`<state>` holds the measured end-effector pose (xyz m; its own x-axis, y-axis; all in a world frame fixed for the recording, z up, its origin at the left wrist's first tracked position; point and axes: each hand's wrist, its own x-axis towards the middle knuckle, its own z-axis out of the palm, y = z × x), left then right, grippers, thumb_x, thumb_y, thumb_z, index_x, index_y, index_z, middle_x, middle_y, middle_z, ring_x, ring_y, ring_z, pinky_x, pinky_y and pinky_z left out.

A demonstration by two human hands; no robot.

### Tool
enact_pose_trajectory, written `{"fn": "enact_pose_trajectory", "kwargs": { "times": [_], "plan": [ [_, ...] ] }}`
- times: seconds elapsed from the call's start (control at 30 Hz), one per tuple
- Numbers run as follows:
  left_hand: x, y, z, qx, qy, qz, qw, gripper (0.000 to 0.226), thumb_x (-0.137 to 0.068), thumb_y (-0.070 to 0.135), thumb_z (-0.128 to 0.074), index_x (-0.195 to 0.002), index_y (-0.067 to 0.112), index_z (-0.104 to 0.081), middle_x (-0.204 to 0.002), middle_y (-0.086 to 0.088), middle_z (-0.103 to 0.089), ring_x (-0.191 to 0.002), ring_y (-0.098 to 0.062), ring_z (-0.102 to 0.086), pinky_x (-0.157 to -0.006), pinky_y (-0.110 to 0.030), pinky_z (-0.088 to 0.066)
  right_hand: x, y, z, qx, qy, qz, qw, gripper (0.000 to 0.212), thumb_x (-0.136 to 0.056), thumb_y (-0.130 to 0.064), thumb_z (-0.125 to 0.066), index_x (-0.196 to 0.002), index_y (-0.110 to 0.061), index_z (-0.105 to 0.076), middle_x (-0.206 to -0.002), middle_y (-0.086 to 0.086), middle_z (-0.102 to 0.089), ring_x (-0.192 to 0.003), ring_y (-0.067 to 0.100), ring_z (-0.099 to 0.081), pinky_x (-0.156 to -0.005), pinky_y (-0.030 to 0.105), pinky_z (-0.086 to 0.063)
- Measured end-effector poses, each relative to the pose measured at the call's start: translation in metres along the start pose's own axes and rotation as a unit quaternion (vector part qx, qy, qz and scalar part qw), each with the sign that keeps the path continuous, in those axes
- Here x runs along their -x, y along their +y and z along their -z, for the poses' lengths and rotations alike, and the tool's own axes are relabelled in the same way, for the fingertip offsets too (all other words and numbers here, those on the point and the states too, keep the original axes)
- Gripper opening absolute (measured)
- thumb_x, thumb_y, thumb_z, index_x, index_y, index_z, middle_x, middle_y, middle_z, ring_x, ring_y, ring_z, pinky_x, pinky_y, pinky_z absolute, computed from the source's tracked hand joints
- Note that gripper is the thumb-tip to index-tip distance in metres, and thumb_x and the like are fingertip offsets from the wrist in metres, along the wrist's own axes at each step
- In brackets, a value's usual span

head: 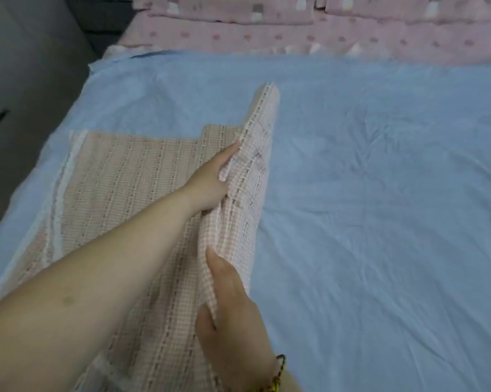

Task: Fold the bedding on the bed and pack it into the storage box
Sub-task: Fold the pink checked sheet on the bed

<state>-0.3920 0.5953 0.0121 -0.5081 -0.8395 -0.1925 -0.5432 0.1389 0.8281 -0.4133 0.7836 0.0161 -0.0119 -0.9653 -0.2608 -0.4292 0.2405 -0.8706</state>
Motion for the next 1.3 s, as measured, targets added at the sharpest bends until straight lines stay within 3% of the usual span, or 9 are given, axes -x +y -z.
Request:
{"fn": "enact_pose_trajectory", "kwargs": {
  "times": [0.23,0.37,0.53,0.7,0.83,0.93,1.03,1.13,1.3],
  "plan": [
    [0.033,-0.081,0.140,0.048,0.036,-0.016,0.998,0.062,-0.092,0.003,-0.050,-0.145,0.020,-0.022,-0.128,0.019,-0.025,-0.118,0.005,-0.029,-0.077,0.016,-0.017,-0.070,-0.086,-0.133,0.102,0.067,0.079,0.989,0.074,-0.074,-0.026,-0.022,-0.148,-0.023,-0.015,-0.153,-0.006,-0.023,-0.128,0.009,-0.042,-0.092,0.020,-0.043],
    [0.052,-0.147,0.219,0.058,0.062,-0.008,0.996,0.058,-0.094,0.003,-0.048,-0.144,0.020,-0.025,-0.128,0.018,-0.027,-0.119,0.004,-0.028,-0.089,0.007,-0.020,-0.107,-0.119,-0.221,0.089,0.021,0.074,0.993,0.083,-0.065,-0.032,-0.014,-0.148,-0.019,-0.016,-0.153,0.000,-0.023,-0.130,0.017,-0.042,-0.094,0.027,-0.044],
    [0.066,-0.224,0.283,0.047,0.096,0.047,0.993,0.056,-0.095,0.005,-0.045,-0.144,0.020,-0.026,-0.134,0.016,-0.028,-0.117,0.004,-0.027,-0.085,0.004,-0.020,-0.152,-0.145,-0.295,0.131,0.009,0.089,0.987,0.065,-0.084,-0.024,-0.028,-0.147,-0.011,-0.017,-0.151,-0.001,-0.028,-0.126,0.016,-0.047,-0.097,0.025,-0.041],
    [0.073,-0.275,0.291,0.040,0.053,0.126,0.990,0.064,-0.096,0.004,-0.039,-0.147,0.020,-0.004,-0.142,0.011,-0.023,-0.127,-0.008,-0.031,-0.101,-0.014,-0.022,-0.175,-0.133,-0.343,0.120,-0.217,-0.017,0.969,0.068,-0.094,-0.015,-0.042,-0.149,-0.015,-0.003,-0.157,-0.001,-0.002,-0.142,0.014,-0.016,-0.113,0.028,-0.016],
    [0.072,-0.301,0.288,0.165,0.098,0.177,0.965,0.070,-0.096,0.015,-0.045,-0.148,0.022,0.001,-0.148,0.007,-0.023,-0.133,-0.010,-0.029,-0.106,-0.018,-0.021,-0.170,-0.112,-0.350,0.189,-0.057,0.050,0.979,0.056,-0.075,-0.044,-0.039,-0.124,-0.018,-0.043,-0.116,-0.006,-0.065,-0.098,0.004,-0.064,-0.082,0.016,-0.049],
    [0.081,-0.317,0.285,0.182,0.097,0.191,0.960,0.067,-0.087,0.021,-0.061,-0.144,0.019,-0.026,-0.131,0.007,-0.045,-0.113,-0.008,-0.045,-0.095,-0.019,-0.031,-0.164,-0.086,-0.329,0.225,0.072,0.030,0.971,0.047,-0.075,-0.044,-0.042,-0.116,-0.023,-0.047,-0.112,-0.001,-0.067,-0.103,0.015,-0.055,-0.091,0.029,-0.037],
    [0.089,-0.326,0.290,0.186,0.067,0.253,0.947,0.070,-0.078,0.028,-0.071,-0.139,0.016,-0.036,-0.128,0.003,-0.051,-0.107,-0.012,-0.050,-0.092,-0.026,-0.038,-0.163,-0.064,-0.279,0.316,0.176,-0.158,0.919,0.057,-0.087,-0.043,-0.038,-0.138,-0.018,-0.035,-0.145,0.015,-0.037,-0.135,0.031,-0.025,-0.110,0.041,-0.009],
    [0.091,-0.329,0.293,0.214,0.039,0.294,0.931,0.068,-0.076,0.028,-0.073,-0.135,0.015,-0.042,-0.124,-0.001,-0.056,-0.103,-0.016,-0.054,-0.090,-0.028,-0.041,-0.164,-0.044,-0.247,0.298,0.065,-0.323,0.896,0.075,-0.091,-0.057,-0.032,-0.147,-0.025,0.006,-0.154,0.003,0.018,-0.142,0.022,0.017,-0.114,0.044,0.007],
    [0.112,-0.333,0.291,0.206,-0.002,0.281,0.937,0.050,-0.078,0.016,-0.070,-0.124,0.018,-0.051,-0.101,0.008,-0.060,-0.086,-0.002,-0.056,-0.091,-0.026,-0.041,-0.169,-0.030,-0.246,0.320,0.026,-0.310,0.895,0.079,-0.089,-0.063,-0.028,-0.146,-0.026,0.012,-0.152,0.003,0.026,-0.140,0.022,0.023,-0.115,0.047,0.004]
  ]
}}
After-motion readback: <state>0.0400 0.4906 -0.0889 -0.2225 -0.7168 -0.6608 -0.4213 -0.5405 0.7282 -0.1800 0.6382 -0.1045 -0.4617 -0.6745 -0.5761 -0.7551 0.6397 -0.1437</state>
